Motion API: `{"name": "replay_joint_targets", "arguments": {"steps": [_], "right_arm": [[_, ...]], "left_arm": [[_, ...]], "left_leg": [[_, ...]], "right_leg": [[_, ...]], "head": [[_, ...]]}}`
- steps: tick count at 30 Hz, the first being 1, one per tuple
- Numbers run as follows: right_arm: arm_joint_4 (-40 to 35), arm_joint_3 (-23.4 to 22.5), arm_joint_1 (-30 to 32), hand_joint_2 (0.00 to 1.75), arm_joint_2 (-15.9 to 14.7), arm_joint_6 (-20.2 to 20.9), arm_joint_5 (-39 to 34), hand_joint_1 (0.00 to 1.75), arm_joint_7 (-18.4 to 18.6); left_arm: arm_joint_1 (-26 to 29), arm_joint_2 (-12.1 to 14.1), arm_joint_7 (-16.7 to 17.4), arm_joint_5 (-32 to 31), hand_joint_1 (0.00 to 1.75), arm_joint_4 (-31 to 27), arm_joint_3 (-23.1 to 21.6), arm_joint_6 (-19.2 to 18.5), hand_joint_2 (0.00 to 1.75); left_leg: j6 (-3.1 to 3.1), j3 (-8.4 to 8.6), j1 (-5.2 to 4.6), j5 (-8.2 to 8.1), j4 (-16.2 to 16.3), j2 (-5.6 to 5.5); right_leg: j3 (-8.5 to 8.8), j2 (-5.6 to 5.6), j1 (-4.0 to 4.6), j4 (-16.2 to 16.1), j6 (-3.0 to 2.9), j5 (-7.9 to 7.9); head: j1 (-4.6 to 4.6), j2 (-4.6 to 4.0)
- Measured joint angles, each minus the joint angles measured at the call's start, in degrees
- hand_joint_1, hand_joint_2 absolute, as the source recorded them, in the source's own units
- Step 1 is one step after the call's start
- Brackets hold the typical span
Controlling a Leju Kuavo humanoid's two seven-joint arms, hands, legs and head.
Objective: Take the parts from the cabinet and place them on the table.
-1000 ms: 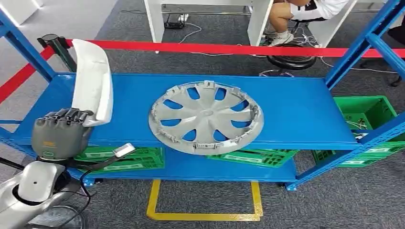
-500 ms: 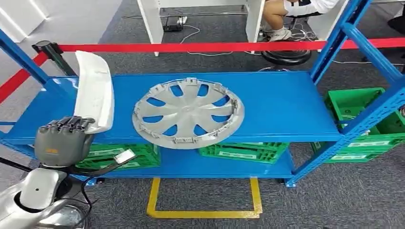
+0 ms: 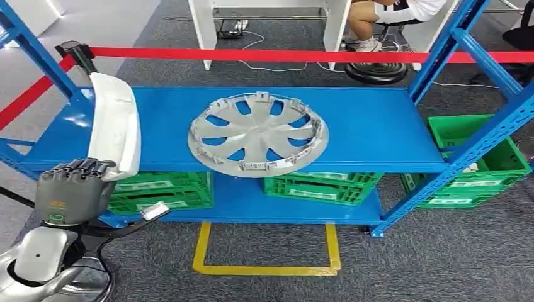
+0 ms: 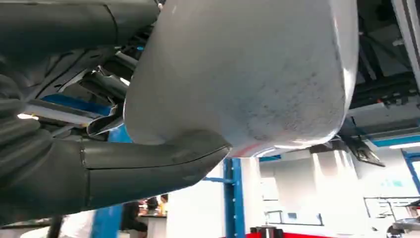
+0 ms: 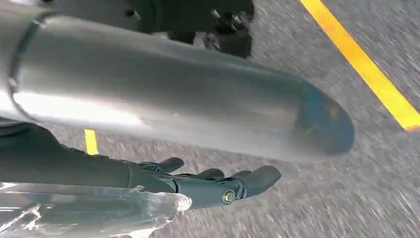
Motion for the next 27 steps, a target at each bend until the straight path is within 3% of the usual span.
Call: {"name": "replay_joint_targets", "arguments": {"steps": [2,3,4,5,7,8,9,10,12,13,14,15,17,18,19,20,21,22,23,24,25,26,27], "right_arm": [[0.0,0.0,-0.1,0.0,0.0,-0.13,0.02,0.0,-0.09],[0.0,0.0,-0.19,0.0,0.0,-0.17,0.02,0.0,-0.11],[0.0,0.0,-0.2,0.0,0.0,-0.17,0.02,0.0,-0.11],[0.0,0.0,-0.19,0.0,0.0,-0.15,0.02,0.0,-0.11],[0.0,0.0,-0.26,0.0,0.0,-0.17,0.02,0.0,-0.11],[0.0,0.0,-0.4,0.0,-0.02,-0.2,0.02,0.0,-0.11],[0.0,0.0,-0.66,0.0,-0.02,-0.22,0.02,0.0,-0.09],[0.0,0.0,-0.78,0.0,-0.02,-0.41,0.06,0.0,-0.07],[0.0,0.0,-0.65,0.0,-0.02,-0.59,0.13,0.0,0.09],[0.0,0.0,-0.59,0.0,-0.02,-0.81,0.2,0.0,0.2],[0.0,0.0,-0.52,0.0,0.02,-0.85,0.22,0.0,0.28],[0.0,0.0,-0.55,0.0,0.02,-0.85,0.24,0.0,0.35],[0.0,0.0,-0.63,0.0,0.02,-0.87,0.24,0.0,0.39],[0.0,0.0,-0.63,0.0,0.02,-0.87,0.28,0.0,0.39],[0.0,0.0,-0.61,0.0,0.02,-0.89,0.37,0.0,0.39],[0.0,0.0,-0.59,0.0,0.02,-1.05,0.48,0.0,0.39],[0.0,0.0,-0.61,0.0,0.07,-1.14,0.7,0.0,0.37],[0.0,0.0,-0.63,0.0,0.15,-1.18,0.98,0.0,0.26],[0.0,0.0,-0.63,0.0,0.33,-1.18,1.05,0.0,0.15],[0.0,0.0,-0.63,0.0,0.42,-1.18,1.09,0.0,-0.02],[0.0,0.02,-0.59,0.0,0.63,-1.2,1.16,0.0,-0.22],[0.0,0.02,-0.6,0.0,0.68,-1.24,1.33,0.0,-0.29],[0.0,0.04,-0.58,0.0,0.81,-1.5,1.44,0.0,-0.31]], "left_arm": [[0.65,-0.24,-0.51,0.0,1.68,-0.11,0.77,0.05,1.75],[0.97,-0.44,-0.81,0.0,1.68,-0.11,1.14,0.05,1.75],[1.31,-0.65,-0.9,-0.02,1.68,-0.11,1.29,0.05,1.75],[1.63,-0.83,-0.99,-0.02,1.68,-0.11,1.4,0.05,1.75],[2.08,-1.07,-1.16,-0.02,1.68,-0.11,1.67,0.05,1.75],[2.3,-1.18,-1.42,-0.02,1.68,-0.13,2.12,0.05,1.75],[2.51,-1.31,-1.82,0.0,1.68,-0.15,2.54,0.09,1.75],[2.69,-1.38,-2.36,0.0,1.68,-0.15,3.11,0.15,1.75],[3.47,-1.64,-3.43,-0.02,1.68,-0.24,4.2,0.55,1.75],[3.95,-1.75,-3.74,-0.02,1.68,-0.28,4.79,0.57,1.75],[4.4,-1.81,-3.83,-0.02,1.68,-0.31,5.32,0.59,1.75],[4.58,-1.84,-3.89,-0.02,1.68,-0.31,5.75,0.66,1.75],[4.76,-1.99,-3.89,-0.02,1.68,-0.31,6.36,0.68,1.75],[4.94,-2.08,-3.89,0.0,1.68,-0.31,6.52,0.68,1.75],[5.3,-2.16,-4.19,0.02,1.68,-0.31,6.75,0.83,1.75],[5.86,-2.21,-5.03,0.02,1.68,-0.33,7.13,1.03,1.75],[6.83,-2.23,-6.26,0.02,1.68,-0.53,7.88,1.34,1.75],[8.1,-2.41,-8.53,0.02,1.68,-0.92,9.32,1.93,1.75],[9.4,-2.78,-11.25,0.02,1.68,-1.38,11.11,2.52,1.75],[10.67,-3.48,-14.24,0.02,1.68,-1.95,13.28,3.17,1.75],[11.82,-4.23,-17.6,0.02,1.68,-2.6,16.03,3.84,1.75],[13.32,-5.54,-21.11,0.04,1.68,-2.99,18.72,4.85,1.75],[14.78,-7.07,-24.83,0.04,1.68,-3.41,21.34,5.57,1.75]], "left_leg": [[0.29,-1.36,0.0,1.15,0.03,0.02],[0.26,-2.16,0.0,1.77,0.09,0.05],[0.22,-2.95,0.0,2.38,0.11,0.08],[0.14,-3.83,0.01,3.04,0.13,0.08],[-0.25,-5.22,0.08,4.18,0.19,0.06],[-0.54,-5.66,0.12,4.66,0.28,0.03],[-0.96,-5.98,-0.06,5.12,0.39,0.03],[-1.25,-6.15,-0.16,5.66,0.59,0.03],[-1.61,-6.28,-0.11,6.83,0.47,0.05],[-1.94,-6.39,-0.1,7.21,0.41,0.02],[-2.28,-6.63,0.08,6.34,0.69,-0.04],[-2.66,-7.48,0.04,3.31,2.49,-0.05],[-3.18,-10.11,0.14,-3.74,10.93,-0.03],[-3.26,-11.08,0.15,-5.89,15.03,-0.03],[-3.27,-11.36,0.14,-6.43,18.48,-0.03],[-3.21,-10.52,0.14,-5.2,18.96,-0.03],[-3.05,-8.64,0.13,-3.01,17.4,-0.04],[-2.78,-5.62,0.1,-1.05,13.75,-0.04],[-2.45,-1.93,0.05,-0.41,8.92,-0.03],[-2.13,2.25,-0.01,-1.66,3.62,-0.03],[-1.93,5.23,-0.2,-3.33,-1.65,-0.02],[-1.98,4.51,-0.32,-3.18,-1.59,0.03],[-1.64,4.18,-0.58,-2.82,-1.66,0.04]], "right_leg": [[-2.06,-0.01,-0.1,8.6,0.43,-6.58],[-2.99,-0.01,-0.08,12.81,0.58,-8.34],[-3.07,-0.02,-0.09,15.21,0.67,-8.52],[-1.77,-0.02,-0.1,15.09,0.72,-7.08],[3.92,-0.03,-0.12,8.4,0.65,-3.16],[7.89,-0.02,-0.15,3.1,0.65,-2.69],[11.12,0.02,-0.1,-2.09,0.55,-5.36],[12.38,0.32,0.09,-3.88,-0.09,-5.51],[11.37,0.35,0.29,-3.25,-0.6,-4.86],[10.6,0.26,0.26,-3.21,-1.22,-4.45],[9.96,-0.03,-0.08,-3.36,-2.02,-3.85],[9.21,-0.08,-0.07,-3.37,-2.55,-3.37],[7.81,-0.29,-0.07,-3.36,-2.95,-1.76],[6.79,-0.32,-0.06,-3.33,-2.98,-0.96],[5.59,-0.33,-0.04,-3.28,-2.9,0.0],[4.62,-0.33,-0.01,-3.27,-2.83,0.7],[3.61,-0.31,0.04,-3.25,-2.82,1.5],[2.7,-0.25,0.06,-3.25,-2.76,2.25],[2.03,-0.13,0.06,-3.25,-2.6,2.93],[1.61,0.01,0.13,-3.2,-2.33,3.51],[1.13,0.13,0.34,-3.1,-1.97,4.06],[1.09,0.09,0.22,-3.57,-1.63,5.05],[1.02,0.08,-0.04,-4.04,-1.24,5.74]], "head": [[0.04,0.0],[0.02,0.0],[0.04,0.0],[0.04,0.0],[0.02,0.0],[0.04,0.0],[0.06,0.0],[-0.11,0.0],[-0.05,0.02],[-0.07,0.0],[0.0,0.0],[-0.31,0.0],[-0.5,0.0],[-0.44,0.0],[-0.48,0.0],[-0.46,0.0],[-0.46,0.0],[-0.48,0.0],[-0.46,0.0],[-0.53,0.0],[-0.44,0.0],[-0.29,0.0],[-0.74,0.0]]}}
